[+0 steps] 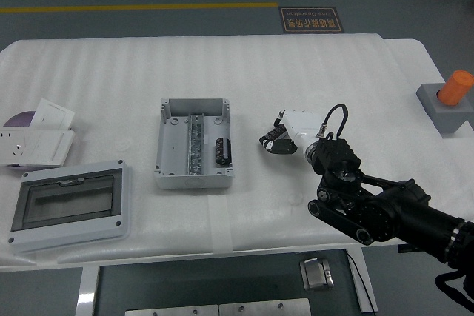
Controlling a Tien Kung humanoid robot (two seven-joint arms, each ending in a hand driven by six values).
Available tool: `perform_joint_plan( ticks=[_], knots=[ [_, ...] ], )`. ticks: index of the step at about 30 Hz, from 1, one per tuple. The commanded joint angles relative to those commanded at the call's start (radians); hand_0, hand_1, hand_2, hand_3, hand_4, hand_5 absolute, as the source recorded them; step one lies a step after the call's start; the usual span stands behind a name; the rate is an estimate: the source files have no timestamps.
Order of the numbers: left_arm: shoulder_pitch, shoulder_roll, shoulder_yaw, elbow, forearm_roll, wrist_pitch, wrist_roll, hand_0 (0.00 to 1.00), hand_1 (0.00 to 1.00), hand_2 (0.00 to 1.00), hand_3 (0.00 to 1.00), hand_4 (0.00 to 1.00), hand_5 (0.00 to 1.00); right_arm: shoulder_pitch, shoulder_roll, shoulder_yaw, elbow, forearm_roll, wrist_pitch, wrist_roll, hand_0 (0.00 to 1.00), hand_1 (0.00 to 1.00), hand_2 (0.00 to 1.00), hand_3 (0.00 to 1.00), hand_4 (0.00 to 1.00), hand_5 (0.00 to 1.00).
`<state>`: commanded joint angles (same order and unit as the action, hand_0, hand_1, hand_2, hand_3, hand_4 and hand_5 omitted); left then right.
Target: Pick up the battery,place it into the box
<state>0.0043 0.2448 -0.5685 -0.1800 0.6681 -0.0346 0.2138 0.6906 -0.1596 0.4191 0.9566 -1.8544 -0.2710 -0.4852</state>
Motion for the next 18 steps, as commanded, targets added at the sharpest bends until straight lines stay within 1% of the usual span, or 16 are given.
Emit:
perform_joint_plan(
  ticks=[1, 6, 7, 12, 13, 18],
  knots=[
    [0.0, 0.0, -0.002, 0.0, 0.002, 0.001, 0.0, 0.65, 0.663, 0.541, 0.591, 0.64, 0.418, -0.001, -0.001, 0.0, 0.004, -0.003, -0.003, 0.0, 0.625, 0.617, 0.56, 0.696, 0.471, 0.32],
    [0.002, 0.0, -0.006, 0.0, 0.006, 0.004, -0.002, 0.65, 0.663, 0.541, 0.591, 0.64, 0.418, -0.011, -0.011, 0.017, 0.053, -0.034, -0.01, -0.002, 0.625, 0.617, 0.56, 0.696, 0.471, 0.32],
    [0.002, -0.001, -0.006, 0.0, 0.006, 0.004, -0.002, 0.647, 0.662, 0.543, 0.592, 0.651, 0.43, -0.014, -0.014, 0.024, 0.07, -0.047, -0.009, -0.004, 0.613, 0.589, 0.526, 0.641, 0.344, 0.002],
    [0.005, -0.003, -0.011, 0.0, 0.011, 0.005, 0.0, 0.647, 0.662, 0.543, 0.592, 0.651, 0.43, -0.03, -0.03, 0.073, 0.16, -0.113, 0.015, -0.022, 0.613, 0.589, 0.526, 0.641, 0.344, 0.002],
    [0.005, -0.003, -0.011, 0.0, 0.012, 0.005, 0.0, 0.646, 0.661, 0.543, 0.593, 0.652, 0.431, -0.033, -0.033, 0.081, 0.181, -0.122, 0.019, -0.025, 0.596, 0.585, 0.513, 0.612, 0.324, 0.002],
    [0.007, -0.003, -0.025, 0.0, 0.025, 0.005, 0.005, 0.646, 0.661, 0.543, 0.593, 0.652, 0.431, -0.039, -0.046, 0.106, 0.291, -0.132, 0.028, -0.021, 0.596, 0.585, 0.513, 0.612, 0.324, 0.002]
  ],
)
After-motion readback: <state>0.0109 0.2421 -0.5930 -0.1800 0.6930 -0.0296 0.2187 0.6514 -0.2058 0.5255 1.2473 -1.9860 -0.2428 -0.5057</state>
